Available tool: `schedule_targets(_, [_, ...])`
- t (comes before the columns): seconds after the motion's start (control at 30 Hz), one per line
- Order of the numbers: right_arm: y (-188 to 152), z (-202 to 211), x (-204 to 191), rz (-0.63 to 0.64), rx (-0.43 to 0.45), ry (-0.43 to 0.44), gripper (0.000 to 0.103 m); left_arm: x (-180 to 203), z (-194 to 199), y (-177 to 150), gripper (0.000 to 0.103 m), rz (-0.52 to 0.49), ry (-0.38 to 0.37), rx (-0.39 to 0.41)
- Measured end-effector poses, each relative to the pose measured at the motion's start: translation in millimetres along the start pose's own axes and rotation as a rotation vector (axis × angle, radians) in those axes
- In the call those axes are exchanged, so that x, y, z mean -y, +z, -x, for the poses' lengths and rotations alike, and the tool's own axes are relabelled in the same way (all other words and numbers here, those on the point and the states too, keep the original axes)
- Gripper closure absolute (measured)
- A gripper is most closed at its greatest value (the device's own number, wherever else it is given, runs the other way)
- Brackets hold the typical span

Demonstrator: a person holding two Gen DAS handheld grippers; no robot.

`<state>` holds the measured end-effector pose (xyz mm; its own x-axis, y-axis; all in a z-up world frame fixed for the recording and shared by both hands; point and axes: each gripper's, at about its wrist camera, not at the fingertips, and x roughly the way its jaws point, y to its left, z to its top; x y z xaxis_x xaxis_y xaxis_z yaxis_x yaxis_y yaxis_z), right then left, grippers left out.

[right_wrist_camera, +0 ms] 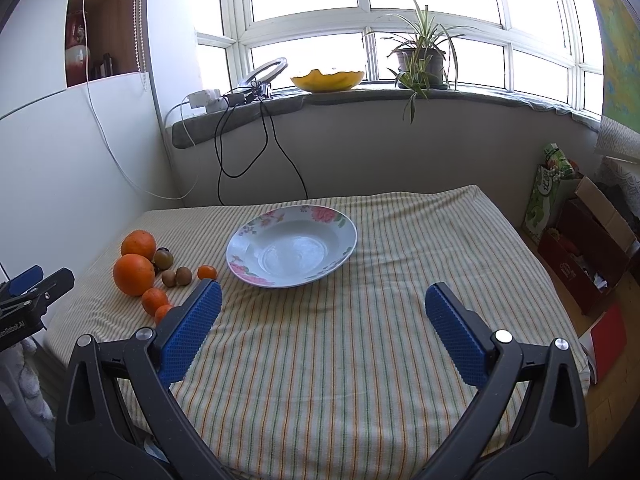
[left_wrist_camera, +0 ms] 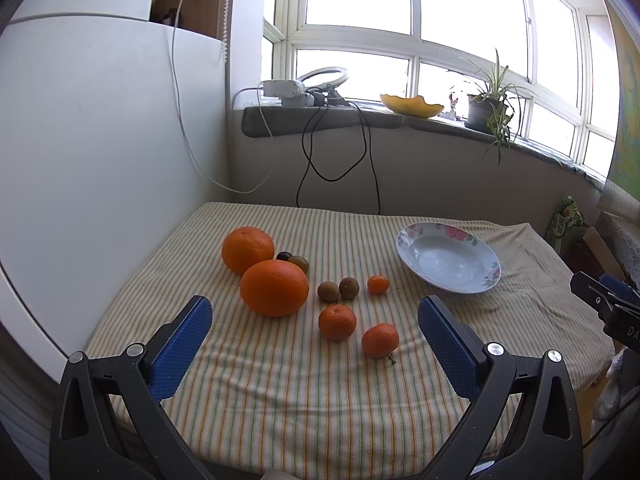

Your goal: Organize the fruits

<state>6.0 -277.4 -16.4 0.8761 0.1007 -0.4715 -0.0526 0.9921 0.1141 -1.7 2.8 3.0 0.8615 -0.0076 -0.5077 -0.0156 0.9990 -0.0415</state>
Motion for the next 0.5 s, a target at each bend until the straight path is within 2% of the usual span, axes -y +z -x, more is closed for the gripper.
schedule_targets(0.5, [3.3,-11.4,-4.8,0.008,-0.025,0.009,0.0,-2.8,-10.3,1.8,0.001,0.013,-0.006,-0.023])
